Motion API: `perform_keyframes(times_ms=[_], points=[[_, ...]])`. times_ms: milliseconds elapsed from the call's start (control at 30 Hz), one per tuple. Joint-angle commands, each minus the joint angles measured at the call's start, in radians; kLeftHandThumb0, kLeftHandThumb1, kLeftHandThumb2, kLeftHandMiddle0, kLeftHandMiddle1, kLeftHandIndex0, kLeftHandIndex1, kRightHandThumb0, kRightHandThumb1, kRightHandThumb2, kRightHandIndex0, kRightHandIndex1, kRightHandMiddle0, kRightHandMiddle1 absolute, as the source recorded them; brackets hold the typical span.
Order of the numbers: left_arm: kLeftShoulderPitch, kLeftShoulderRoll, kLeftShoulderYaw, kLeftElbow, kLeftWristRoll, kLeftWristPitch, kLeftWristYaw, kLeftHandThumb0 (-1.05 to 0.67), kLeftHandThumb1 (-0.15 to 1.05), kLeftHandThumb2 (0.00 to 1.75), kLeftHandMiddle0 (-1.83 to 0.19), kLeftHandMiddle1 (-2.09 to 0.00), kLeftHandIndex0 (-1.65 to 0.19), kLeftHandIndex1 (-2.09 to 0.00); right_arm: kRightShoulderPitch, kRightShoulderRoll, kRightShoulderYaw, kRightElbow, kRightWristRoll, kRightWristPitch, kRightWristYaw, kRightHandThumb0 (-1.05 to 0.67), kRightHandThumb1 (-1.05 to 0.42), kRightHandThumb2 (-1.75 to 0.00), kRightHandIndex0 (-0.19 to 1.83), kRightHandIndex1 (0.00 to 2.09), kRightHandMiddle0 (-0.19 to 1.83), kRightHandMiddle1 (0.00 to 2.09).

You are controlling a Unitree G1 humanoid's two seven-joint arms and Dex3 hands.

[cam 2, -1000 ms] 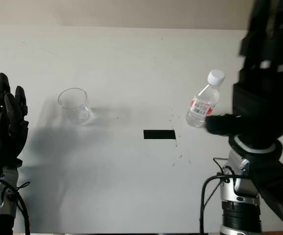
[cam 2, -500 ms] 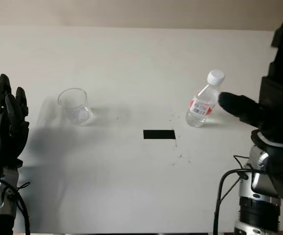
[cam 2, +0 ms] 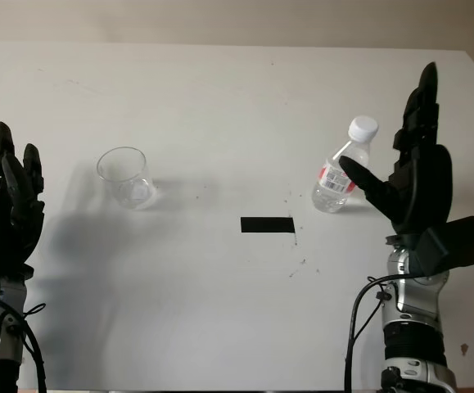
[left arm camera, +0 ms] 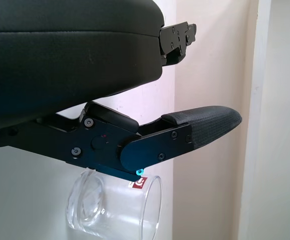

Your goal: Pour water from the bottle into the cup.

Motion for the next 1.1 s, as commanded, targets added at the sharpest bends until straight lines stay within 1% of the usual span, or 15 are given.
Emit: perform_keyframes(times_ms=[0,200,267,333,600,733,867,900,933,1067], points=[[0.014,0.013,0.004,-0.018,0.005,0.009,0.004,-0.75,1.05,0.73,0.14,-0.05,0.19,0.00,-0.001,0.011,0.007,0.004,0.008,0.011,0.001,-1.04,-0.84,-0.05,-0.19,0.00,-0.14,0.03],[0.022,0.012,0.008,-0.026,0.001,0.011,0.002,-0.75,1.05,0.72,0.14,-0.05,0.19,0.00,0.007,0.029,0.015,0.000,0.012,0.062,-0.005,-1.03,-0.84,-0.05,-0.19,0.00,-0.19,0.01],[0.022,0.012,0.009,-0.026,-0.001,0.010,0.002,-0.75,1.05,0.71,0.13,-0.06,0.19,0.00,0.007,0.034,0.015,0.005,0.034,0.076,0.017,-0.98,-0.85,-0.05,-0.19,0.00,-0.19,0.00],[0.023,0.013,0.010,-0.024,-0.001,0.007,0.000,-0.75,1.05,0.71,0.13,-0.06,0.19,0.00,0.005,0.033,0.013,0.022,0.038,0.081,0.021,-0.93,-0.88,-0.07,-0.19,0.00,-0.19,0.00],[0.021,0.016,0.013,-0.021,0.001,0.012,0.002,-0.75,1.05,0.71,0.12,-0.06,0.19,0.00,-0.017,-0.004,0.014,0.090,-0.031,0.115,-0.054,-0.95,-0.90,-0.06,-0.19,0.00,-0.19,0.00],[0.015,0.016,0.011,-0.011,0.005,0.002,0.000,-0.75,1.05,0.72,0.12,-0.06,0.19,0.00,-0.042,-0.018,0.026,0.147,-0.058,0.125,-0.057,-0.97,-0.91,-0.06,-0.19,0.00,-0.19,0.00],[0.014,0.015,0.008,-0.026,0.010,0.011,0.009,-0.76,1.05,0.72,0.12,-0.05,0.19,0.00,-0.065,-0.018,0.038,0.194,-0.069,0.131,-0.052,-0.91,-0.91,-0.06,-0.19,0.00,-0.19,0.00],[0.013,0.014,0.009,-0.027,0.009,0.010,0.009,-0.76,1.05,0.72,0.12,-0.05,0.19,0.00,-0.069,-0.015,0.042,0.199,-0.070,0.136,-0.049,-0.86,-0.92,-0.06,-0.19,0.00,-0.19,0.00],[0.012,0.013,0.009,-0.028,0.007,0.009,0.007,-0.76,1.05,0.72,0.13,-0.05,0.19,0.00,-0.073,-0.013,0.047,0.200,-0.074,0.141,-0.050,-0.85,-0.93,-0.06,-0.19,0.00,-0.19,0.00],[0.005,0.013,0.008,-0.020,0.008,0.004,0.005,-0.75,1.05,0.71,0.13,-0.05,0.19,0.00,-0.082,-0.010,0.064,0.202,-0.084,0.141,-0.040,-0.88,-0.94,-0.06,-0.19,0.00,-0.19,0.00]])
